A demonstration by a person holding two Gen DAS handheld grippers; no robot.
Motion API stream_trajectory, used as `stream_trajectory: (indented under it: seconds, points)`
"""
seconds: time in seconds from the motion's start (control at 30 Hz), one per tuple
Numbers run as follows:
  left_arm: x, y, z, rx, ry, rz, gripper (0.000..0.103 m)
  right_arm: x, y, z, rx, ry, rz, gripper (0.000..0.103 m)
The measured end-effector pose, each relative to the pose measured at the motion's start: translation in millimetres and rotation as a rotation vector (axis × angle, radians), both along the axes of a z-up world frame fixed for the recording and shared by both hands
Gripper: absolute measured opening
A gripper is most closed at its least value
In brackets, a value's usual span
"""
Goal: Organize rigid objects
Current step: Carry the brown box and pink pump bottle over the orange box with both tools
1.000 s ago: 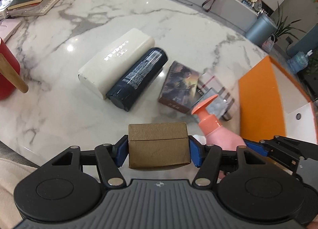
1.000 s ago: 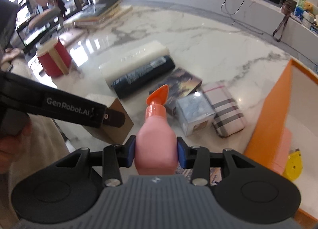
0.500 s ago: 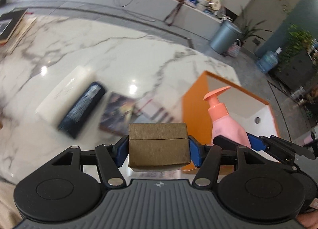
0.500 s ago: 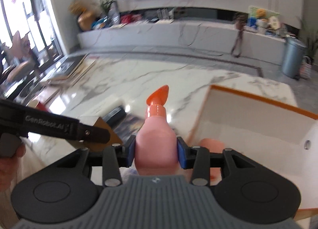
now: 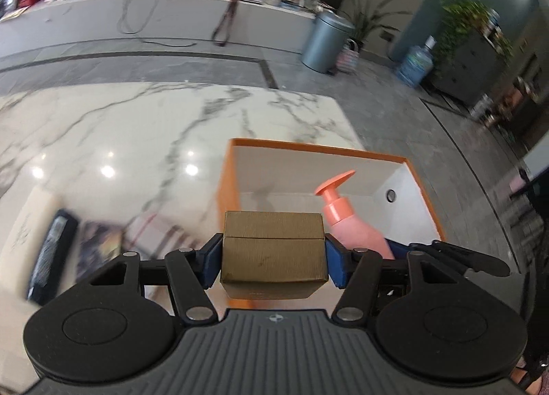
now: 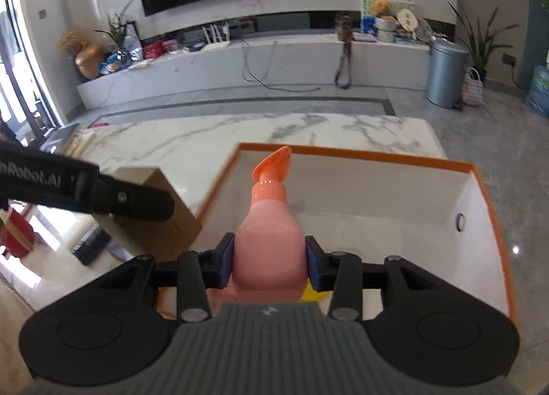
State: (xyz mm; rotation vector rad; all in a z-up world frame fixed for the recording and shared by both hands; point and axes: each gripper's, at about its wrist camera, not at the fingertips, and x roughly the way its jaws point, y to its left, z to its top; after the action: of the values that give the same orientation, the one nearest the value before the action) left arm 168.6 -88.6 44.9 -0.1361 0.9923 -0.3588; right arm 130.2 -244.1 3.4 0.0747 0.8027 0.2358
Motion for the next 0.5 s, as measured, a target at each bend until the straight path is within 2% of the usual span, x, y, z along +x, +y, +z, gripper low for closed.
stream_trajectory:
  seconds: [0.23, 0.5]
  points:
    - [33, -51, -20, 0.07, 0.033, -0.09, 0.069, 25, -29, -24, -0.04, 0.064, -0.031, 0.042]
    - [65, -77, -46, 0.152, 0.04, -0.11, 0.069, 60, -47, -53, -0.091, 0.149, -0.017, 0.042]
